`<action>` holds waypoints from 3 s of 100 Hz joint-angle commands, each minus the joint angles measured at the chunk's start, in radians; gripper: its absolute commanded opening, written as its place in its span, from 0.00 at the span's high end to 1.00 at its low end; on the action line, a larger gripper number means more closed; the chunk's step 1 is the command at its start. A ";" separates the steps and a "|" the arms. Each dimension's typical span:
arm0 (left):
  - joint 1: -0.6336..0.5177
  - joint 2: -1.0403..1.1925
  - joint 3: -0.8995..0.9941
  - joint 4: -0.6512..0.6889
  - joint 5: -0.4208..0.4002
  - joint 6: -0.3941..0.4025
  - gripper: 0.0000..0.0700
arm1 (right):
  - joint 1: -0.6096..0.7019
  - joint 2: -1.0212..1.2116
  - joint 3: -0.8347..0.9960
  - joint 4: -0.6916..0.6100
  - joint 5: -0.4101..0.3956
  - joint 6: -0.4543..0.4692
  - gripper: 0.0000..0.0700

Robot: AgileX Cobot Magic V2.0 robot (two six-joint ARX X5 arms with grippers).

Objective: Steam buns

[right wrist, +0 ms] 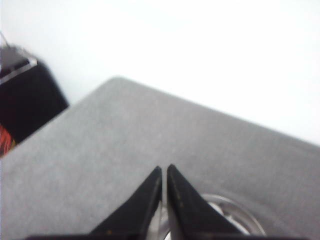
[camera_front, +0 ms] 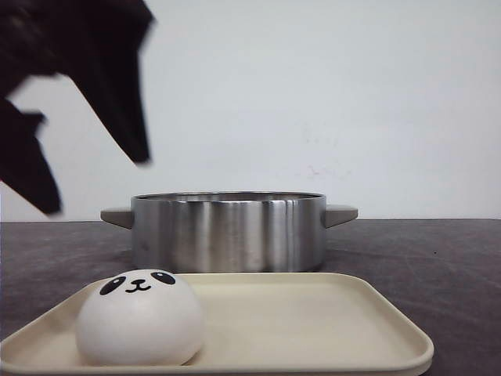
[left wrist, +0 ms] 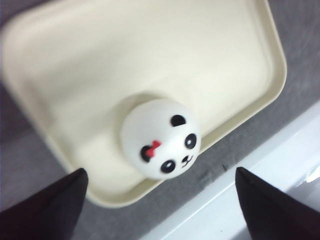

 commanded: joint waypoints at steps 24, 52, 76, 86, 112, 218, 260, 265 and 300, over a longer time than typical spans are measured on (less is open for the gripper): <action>-0.074 0.169 0.012 0.062 0.002 0.033 0.21 | 0.011 -0.071 0.065 -0.063 -0.002 -0.013 0.99; -0.074 0.264 0.012 0.073 -0.005 0.033 0.27 | 0.011 -0.134 0.065 -0.098 0.006 -0.035 0.99; -0.074 0.284 0.015 0.097 -0.031 0.072 0.99 | 0.011 -0.140 0.065 -0.149 0.024 -0.043 0.99; -0.072 0.248 0.034 0.093 -0.031 0.071 0.99 | 0.011 -0.140 0.065 -0.175 0.024 -0.056 0.99; -0.070 0.026 0.172 0.228 -0.194 0.093 0.99 | 0.011 -0.140 0.065 -0.192 0.024 -0.061 0.99; 0.131 0.333 0.320 0.368 -0.309 0.166 0.00 | 0.090 -0.140 0.064 -0.240 -0.030 -0.042 0.99; 0.131 -0.120 0.292 0.405 -0.312 0.146 1.00 | 0.092 -0.146 -0.071 -0.210 0.182 -0.112 0.99; 0.133 -0.185 0.248 0.420 -0.322 0.146 1.00 | 0.100 -0.150 -0.107 -0.159 0.182 -0.112 0.99; 0.159 -0.660 -0.201 0.454 -0.365 0.003 1.00 | 0.190 -0.327 -0.809 0.620 0.270 -0.173 0.99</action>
